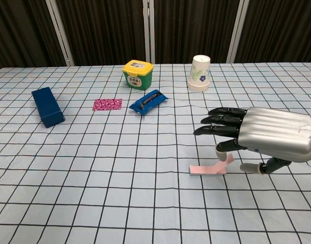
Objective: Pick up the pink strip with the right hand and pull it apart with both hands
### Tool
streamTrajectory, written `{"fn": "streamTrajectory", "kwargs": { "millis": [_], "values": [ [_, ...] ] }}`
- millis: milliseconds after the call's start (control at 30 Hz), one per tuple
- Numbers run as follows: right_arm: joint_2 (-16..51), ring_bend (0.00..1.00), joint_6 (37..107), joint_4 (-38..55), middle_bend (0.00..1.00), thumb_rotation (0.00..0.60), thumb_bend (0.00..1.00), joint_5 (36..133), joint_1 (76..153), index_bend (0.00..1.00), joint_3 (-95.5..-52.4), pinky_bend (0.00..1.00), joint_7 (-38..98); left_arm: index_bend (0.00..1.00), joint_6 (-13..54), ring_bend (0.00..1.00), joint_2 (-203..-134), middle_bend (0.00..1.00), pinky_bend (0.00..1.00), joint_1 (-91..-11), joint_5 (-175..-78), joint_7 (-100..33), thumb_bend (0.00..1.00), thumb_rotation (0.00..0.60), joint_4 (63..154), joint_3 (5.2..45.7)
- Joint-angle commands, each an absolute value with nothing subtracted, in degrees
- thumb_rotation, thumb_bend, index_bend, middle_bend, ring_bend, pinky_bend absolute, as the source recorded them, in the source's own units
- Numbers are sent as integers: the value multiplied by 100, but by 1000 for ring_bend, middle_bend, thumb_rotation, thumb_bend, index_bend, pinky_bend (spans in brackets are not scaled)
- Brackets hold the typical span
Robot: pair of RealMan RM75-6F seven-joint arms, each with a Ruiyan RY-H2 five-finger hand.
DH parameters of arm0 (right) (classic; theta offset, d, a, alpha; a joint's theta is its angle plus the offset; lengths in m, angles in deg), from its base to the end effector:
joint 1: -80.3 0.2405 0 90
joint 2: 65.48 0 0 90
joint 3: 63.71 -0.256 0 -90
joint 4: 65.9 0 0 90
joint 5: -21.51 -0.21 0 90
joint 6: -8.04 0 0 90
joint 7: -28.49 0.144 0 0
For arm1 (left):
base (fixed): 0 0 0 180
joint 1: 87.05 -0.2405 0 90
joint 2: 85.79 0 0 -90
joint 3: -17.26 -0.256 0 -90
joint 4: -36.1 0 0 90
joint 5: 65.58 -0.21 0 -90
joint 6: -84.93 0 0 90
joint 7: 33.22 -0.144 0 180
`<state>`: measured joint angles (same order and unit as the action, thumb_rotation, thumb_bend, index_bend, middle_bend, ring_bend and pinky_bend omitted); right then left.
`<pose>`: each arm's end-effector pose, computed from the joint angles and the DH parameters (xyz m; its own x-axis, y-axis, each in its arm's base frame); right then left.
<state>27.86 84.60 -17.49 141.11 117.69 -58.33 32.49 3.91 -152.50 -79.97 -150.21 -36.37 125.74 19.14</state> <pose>-0.2185 -0.2927 -0.0188 0.6940 0.1532 0.7035 -0.2578 -0.8594 0.4415 -0.3177 0.1898 0.1385 0.4467 0.0734 0.8917 0.8946 -0.0236 -0.4462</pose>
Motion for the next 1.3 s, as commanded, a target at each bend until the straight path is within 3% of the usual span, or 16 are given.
{"fn": "streamTrajectory", "kwargs": {
  "millis": [33,633,1300],
  "values": [
    [2878,0,8506,-1864,74,600,280,14052,11800,467,-5781,0,3247,0,397,0,-15252,0,0,-7994,-15012,-3640,0,600,12574,1914],
    [3151,0,8595,-2191,74,600,402,13734,11901,556,-5568,0,3350,0,393,0,-15247,0,0,-7986,-15004,-3628,0,600,12573,1904],
    [3210,0,8896,-2138,102,600,428,13465,11945,695,-5575,0,3535,0,440,0,-15265,0,0,-7972,-14979,-3624,0,600,12566,1882]
  ]
}}
